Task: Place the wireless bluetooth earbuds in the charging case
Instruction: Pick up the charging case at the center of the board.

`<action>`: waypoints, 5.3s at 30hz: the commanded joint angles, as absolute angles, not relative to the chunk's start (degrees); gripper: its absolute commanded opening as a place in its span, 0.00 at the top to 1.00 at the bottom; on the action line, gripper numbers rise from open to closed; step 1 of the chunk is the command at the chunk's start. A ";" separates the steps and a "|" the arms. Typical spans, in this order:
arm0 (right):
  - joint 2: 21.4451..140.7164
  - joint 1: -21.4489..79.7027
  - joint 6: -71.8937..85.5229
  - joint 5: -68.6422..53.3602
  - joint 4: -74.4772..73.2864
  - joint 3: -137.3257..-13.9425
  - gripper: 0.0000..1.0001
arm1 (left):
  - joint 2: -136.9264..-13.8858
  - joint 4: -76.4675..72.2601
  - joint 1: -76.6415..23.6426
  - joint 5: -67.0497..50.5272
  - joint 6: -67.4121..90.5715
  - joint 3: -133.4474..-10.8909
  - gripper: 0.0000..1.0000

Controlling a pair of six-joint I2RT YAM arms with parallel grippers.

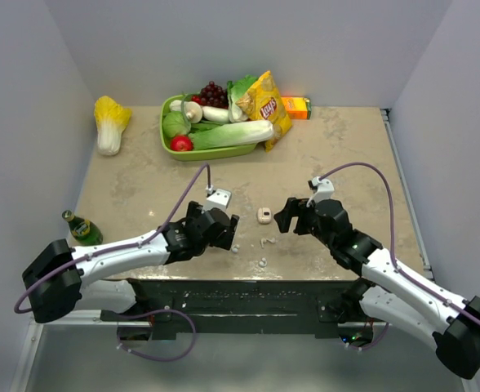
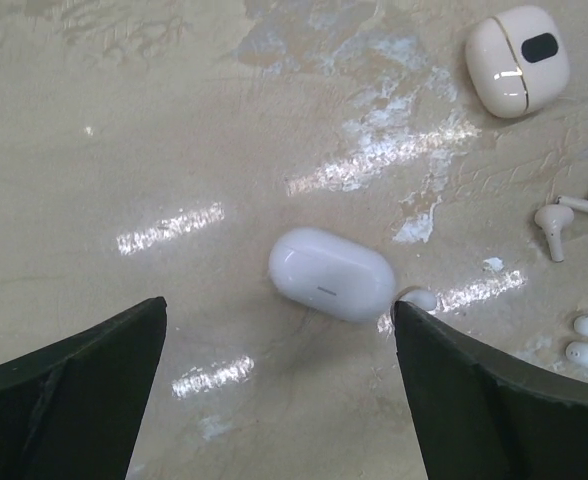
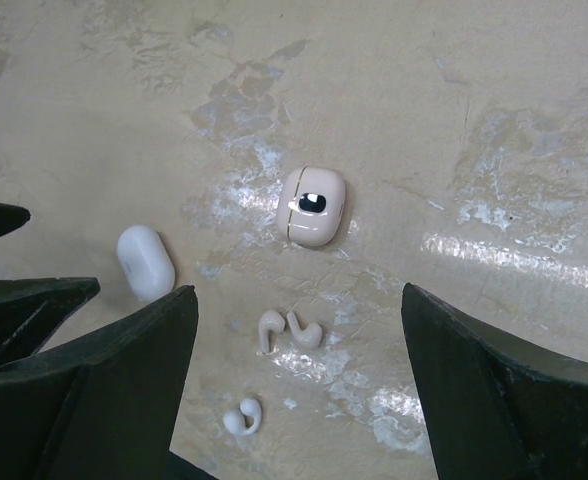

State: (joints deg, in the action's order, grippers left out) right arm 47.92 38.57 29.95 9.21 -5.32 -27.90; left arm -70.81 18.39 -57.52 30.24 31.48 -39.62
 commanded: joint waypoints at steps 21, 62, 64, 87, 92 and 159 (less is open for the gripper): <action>47.20 38.58 29.00 7.65 -3.87 -28.30 0.15 | -76.02 8.17 -48.43 6.32 10.81 -38.85 0.00; 47.46 38.58 29.35 6.50 -3.25 -27.51 0.15 | -89.03 12.66 -50.27 10.11 16.16 -44.56 0.00; 47.29 38.58 29.44 6.50 -3.25 -27.51 0.15 | -88.33 11.43 -50.45 10.11 18.89 -44.04 0.00; 46.49 38.58 29.88 6.77 -3.95 -26.98 0.15 | -92.37 14.50 -53.35 18.97 28.56 -43.33 0.05; 46.49 38.58 29.88 6.94 -3.95 -26.98 0.15 | -93.16 15.03 -54.32 20.30 28.92 -43.16 0.07; 51.95 39.20 27.16 1.94 -10.36 -42.88 0.16 | -64.76 -71.23 -54.76 9.68 5.12 -12.22 1.00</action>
State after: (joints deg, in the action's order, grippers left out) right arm 51.99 38.63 28.84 4.45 -8.08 -38.24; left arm -62.87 -41.32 -54.57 16.10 15.29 -16.53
